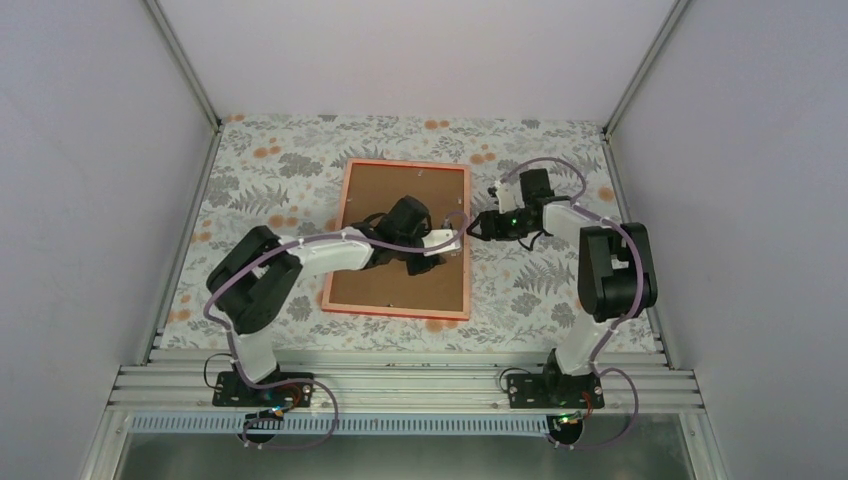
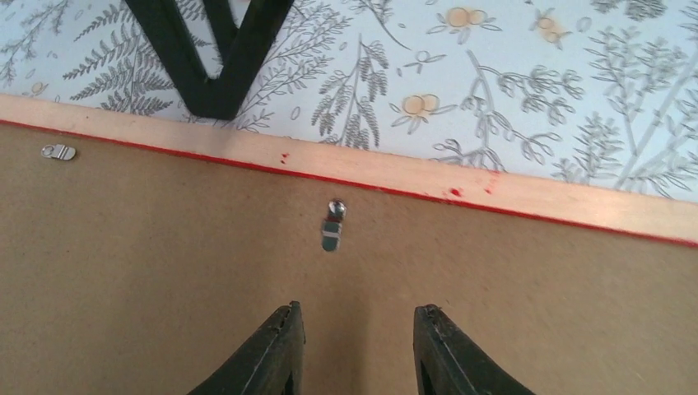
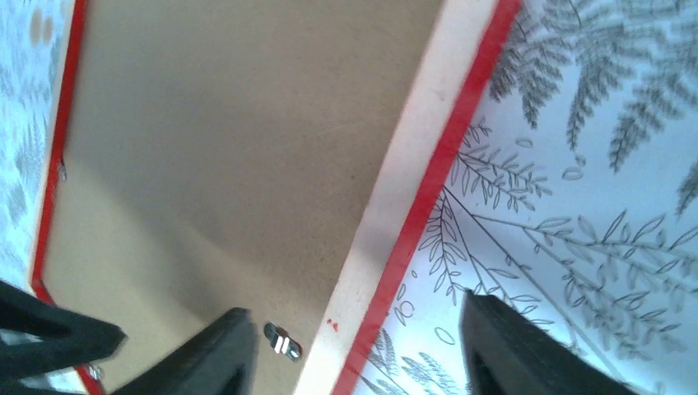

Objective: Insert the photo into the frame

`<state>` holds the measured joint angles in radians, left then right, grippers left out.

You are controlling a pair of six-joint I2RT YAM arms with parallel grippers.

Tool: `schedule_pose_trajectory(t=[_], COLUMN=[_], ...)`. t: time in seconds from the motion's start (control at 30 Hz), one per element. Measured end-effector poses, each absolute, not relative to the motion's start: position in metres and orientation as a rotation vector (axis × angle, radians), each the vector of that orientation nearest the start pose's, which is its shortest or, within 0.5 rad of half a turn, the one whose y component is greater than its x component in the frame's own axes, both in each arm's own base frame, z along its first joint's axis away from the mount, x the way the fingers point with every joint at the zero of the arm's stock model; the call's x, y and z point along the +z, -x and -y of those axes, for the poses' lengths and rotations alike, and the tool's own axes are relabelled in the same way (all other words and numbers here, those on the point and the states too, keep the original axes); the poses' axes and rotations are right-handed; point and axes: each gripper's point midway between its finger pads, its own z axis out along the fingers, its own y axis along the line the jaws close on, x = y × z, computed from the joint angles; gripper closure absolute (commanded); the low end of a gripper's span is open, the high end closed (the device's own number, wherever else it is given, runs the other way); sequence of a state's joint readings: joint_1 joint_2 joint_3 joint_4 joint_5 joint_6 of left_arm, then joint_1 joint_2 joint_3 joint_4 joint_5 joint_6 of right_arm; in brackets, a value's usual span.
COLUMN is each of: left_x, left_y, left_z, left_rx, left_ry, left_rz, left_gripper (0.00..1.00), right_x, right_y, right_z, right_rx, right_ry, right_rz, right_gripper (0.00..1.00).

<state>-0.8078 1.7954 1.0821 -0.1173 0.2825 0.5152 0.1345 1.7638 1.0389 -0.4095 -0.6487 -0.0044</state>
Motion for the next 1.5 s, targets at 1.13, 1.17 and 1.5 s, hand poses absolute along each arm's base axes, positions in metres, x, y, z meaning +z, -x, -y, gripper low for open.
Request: schedule_pose_trajectory(t=[1.13,1.17,1.5], left_x=[0.036,0.036,0.037], left_y=[-0.315,-0.312,-0.306], left_z=[0.409,0.411,0.407], left_rx=[-0.328,-0.336,-0.451], left_ry=[-1.663,-1.673,-1.649], left_rz=[-1.729,-1.721,-1.790], left_gripper=[0.72,0.72,0.71], right_x=[0.022,0.021,0.020], right_y=[-0.420,-0.421,-0.422], right_z=[-0.164,-0.163,-0.163], right_rx=[0.437,0.431,0.437], right_ry=[0.276,0.274,0.263], right_rz=[-2.603,-2.605,-2.611], right_gripper=[0.42,0.42,0.56])
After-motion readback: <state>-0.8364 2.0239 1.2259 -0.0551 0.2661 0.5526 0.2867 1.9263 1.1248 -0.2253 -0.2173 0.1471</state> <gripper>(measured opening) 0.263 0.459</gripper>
